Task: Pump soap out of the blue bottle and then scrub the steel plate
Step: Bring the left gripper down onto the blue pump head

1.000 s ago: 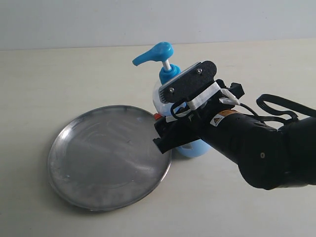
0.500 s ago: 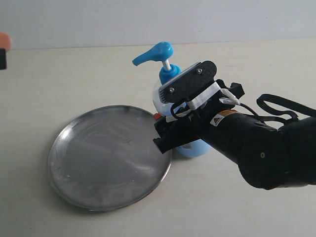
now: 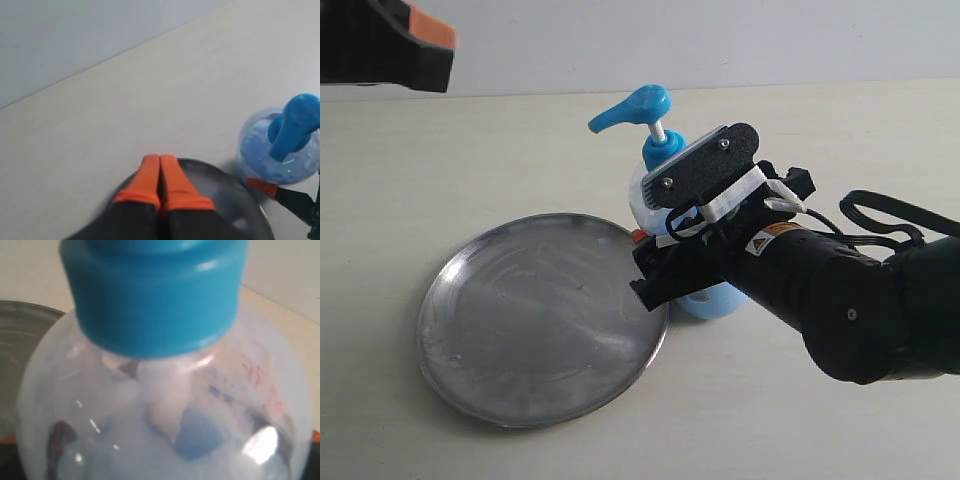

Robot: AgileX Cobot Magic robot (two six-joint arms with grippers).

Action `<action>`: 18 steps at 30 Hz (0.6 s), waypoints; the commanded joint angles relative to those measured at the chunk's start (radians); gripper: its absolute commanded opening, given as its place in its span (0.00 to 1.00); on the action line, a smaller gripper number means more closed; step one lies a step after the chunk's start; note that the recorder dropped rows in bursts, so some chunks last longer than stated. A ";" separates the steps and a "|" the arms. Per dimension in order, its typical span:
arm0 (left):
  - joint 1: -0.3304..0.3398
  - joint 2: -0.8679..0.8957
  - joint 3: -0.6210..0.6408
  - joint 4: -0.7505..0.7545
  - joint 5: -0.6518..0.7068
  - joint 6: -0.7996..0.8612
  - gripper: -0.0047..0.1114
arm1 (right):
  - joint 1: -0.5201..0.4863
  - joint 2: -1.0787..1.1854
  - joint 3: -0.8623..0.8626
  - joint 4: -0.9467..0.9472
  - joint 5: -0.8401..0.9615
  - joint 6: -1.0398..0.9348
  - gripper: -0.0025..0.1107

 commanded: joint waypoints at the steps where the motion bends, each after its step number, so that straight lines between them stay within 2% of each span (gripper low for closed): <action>1: -0.039 0.076 -0.106 0.002 0.112 0.014 0.04 | 0.002 0.000 -0.005 -0.010 -0.002 -0.007 0.02; 9: -0.088 0.193 -0.244 -0.019 0.177 0.014 0.04 | 0.002 0.000 -0.005 -0.009 0.004 -0.007 0.02; 18: -0.088 0.307 -0.365 -0.147 0.227 0.082 0.04 | 0.002 0.000 -0.005 -0.009 0.004 -0.007 0.02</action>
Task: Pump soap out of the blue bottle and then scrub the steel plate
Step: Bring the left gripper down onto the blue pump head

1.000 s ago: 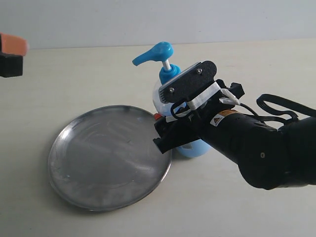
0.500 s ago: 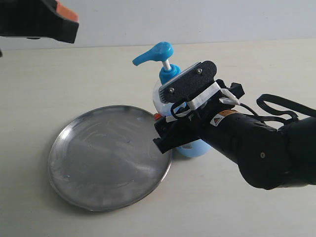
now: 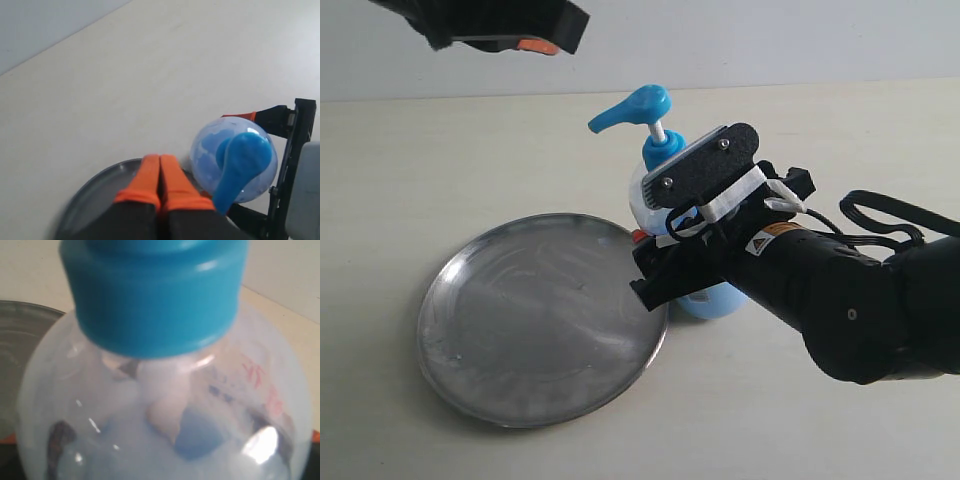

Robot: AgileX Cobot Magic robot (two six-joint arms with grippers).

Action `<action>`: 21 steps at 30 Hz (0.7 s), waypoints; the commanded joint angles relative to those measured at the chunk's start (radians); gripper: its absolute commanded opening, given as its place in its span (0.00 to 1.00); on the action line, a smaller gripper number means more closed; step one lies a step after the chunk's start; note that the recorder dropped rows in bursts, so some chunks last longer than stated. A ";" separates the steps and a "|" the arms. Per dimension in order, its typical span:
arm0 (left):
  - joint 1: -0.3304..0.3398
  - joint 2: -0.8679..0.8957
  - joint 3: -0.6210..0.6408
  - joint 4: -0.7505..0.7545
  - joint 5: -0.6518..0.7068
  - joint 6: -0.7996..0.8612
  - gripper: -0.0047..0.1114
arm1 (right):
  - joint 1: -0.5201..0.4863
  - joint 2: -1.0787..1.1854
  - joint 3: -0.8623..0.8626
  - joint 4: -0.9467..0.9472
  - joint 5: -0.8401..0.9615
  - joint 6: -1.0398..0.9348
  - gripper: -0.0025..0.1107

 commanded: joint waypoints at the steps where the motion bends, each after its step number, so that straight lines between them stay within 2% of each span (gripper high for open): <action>1: -0.003 0.050 -0.056 -0.073 0.016 0.041 0.04 | 0.002 0.000 -0.005 -0.009 0.004 -0.007 0.02; 10: -0.003 0.104 -0.103 -0.187 0.019 0.041 0.04 | 0.002 0.000 -0.005 -0.011 0.013 -0.007 0.02; 21: -0.003 0.103 -0.103 -0.201 0.019 0.088 0.04 | 0.002 0.000 -0.005 -0.011 0.013 -0.007 0.02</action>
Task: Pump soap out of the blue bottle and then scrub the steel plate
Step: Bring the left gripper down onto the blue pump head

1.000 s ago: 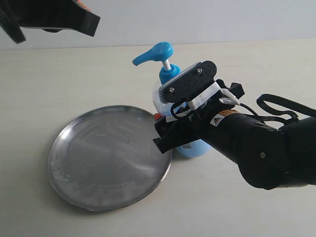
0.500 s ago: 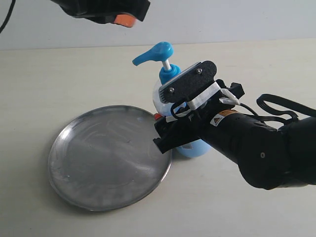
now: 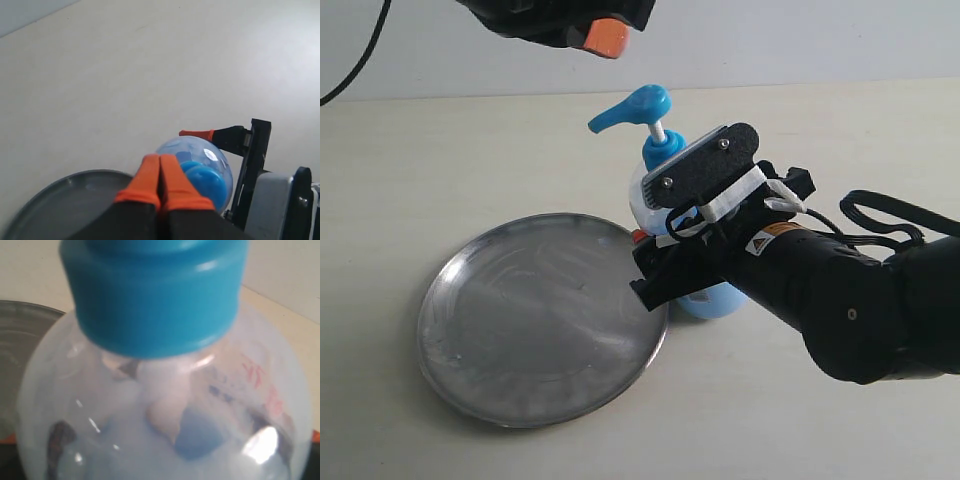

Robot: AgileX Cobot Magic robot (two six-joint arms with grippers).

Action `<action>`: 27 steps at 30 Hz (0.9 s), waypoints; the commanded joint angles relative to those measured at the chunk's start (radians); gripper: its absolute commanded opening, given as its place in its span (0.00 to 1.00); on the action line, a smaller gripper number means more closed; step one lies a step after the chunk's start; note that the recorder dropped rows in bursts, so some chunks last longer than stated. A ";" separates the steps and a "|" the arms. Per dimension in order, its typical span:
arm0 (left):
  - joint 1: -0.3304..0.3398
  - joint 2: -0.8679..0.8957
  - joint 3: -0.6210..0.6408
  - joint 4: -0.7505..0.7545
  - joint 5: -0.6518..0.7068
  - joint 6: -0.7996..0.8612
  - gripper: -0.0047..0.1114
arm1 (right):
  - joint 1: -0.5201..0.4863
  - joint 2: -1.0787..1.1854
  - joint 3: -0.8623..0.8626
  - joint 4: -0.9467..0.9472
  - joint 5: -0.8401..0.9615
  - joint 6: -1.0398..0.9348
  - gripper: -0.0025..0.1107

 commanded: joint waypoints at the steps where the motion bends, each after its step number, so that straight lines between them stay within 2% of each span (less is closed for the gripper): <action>1: -0.003 -0.001 -0.008 -0.019 0.002 0.044 0.04 | 0.002 0.000 -0.005 -0.011 0.011 -0.007 0.02; 10: -0.003 -0.001 -0.008 -0.149 0.039 0.227 0.04 | 0.002 0.000 -0.005 -0.011 0.011 -0.007 0.02; 21: -0.003 -0.001 -0.008 -0.177 0.114 0.277 0.04 | 0.002 0.000 -0.005 -0.013 0.010 -0.007 0.02; 27: -0.003 0.004 -0.008 -0.201 0.110 0.277 0.04 | 0.002 0.000 -0.005 -0.013 0.010 -0.007 0.02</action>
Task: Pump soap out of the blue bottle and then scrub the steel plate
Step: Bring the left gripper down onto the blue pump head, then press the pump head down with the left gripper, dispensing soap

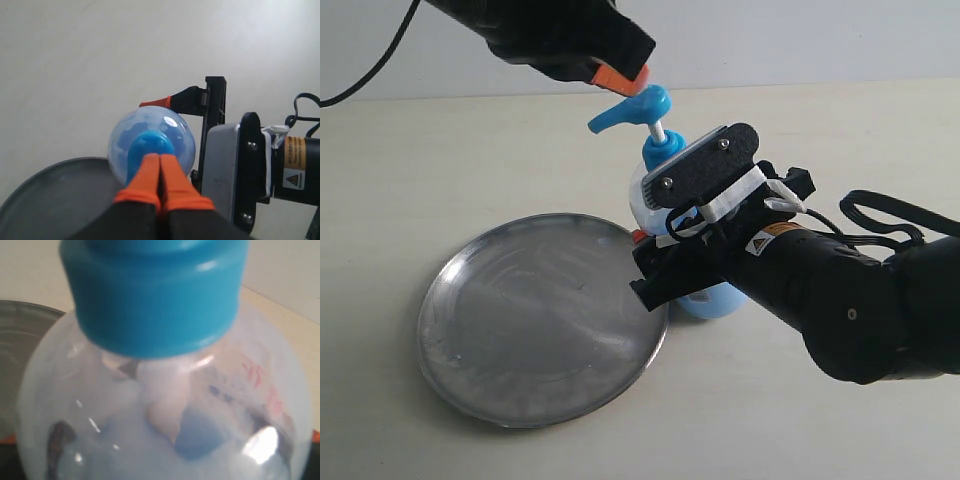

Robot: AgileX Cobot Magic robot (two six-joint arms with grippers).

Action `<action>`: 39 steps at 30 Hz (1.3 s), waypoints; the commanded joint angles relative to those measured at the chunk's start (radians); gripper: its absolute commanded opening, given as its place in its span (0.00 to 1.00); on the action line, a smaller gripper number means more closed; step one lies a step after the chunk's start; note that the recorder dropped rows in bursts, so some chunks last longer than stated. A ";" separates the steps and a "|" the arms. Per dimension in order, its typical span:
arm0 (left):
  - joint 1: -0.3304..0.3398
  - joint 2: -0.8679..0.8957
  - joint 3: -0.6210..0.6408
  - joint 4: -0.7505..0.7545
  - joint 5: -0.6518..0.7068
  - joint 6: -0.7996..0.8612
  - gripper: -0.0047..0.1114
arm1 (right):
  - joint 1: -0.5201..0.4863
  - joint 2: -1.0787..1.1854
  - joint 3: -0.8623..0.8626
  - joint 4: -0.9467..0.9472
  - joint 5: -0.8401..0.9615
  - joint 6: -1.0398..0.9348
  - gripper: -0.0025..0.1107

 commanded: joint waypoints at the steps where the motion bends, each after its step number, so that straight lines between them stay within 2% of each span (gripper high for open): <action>1: -0.003 0.008 -0.007 -0.051 -0.006 0.008 0.04 | 0.002 0.000 -0.005 -0.013 0.010 -0.007 0.02; 15: -0.003 0.049 -0.009 -0.057 -0.119 0.008 0.04 | 0.002 0.000 -0.005 -0.013 0.011 -0.007 0.02; 26: -0.003 0.039 -0.009 -0.028 -0.110 0.008 0.04 | 0.002 0.000 -0.005 -0.013 0.011 -0.007 0.02; 29: -0.003 0.039 -0.009 0.003 -0.069 0.004 0.04 | 0.002 0.000 -0.005 -0.013 0.011 -0.007 0.02; 39: -0.003 0.057 -0.009 -0.006 -0.055 0.001 0.04 | 0.002 0.000 -0.005 -0.013 0.011 -0.007 0.02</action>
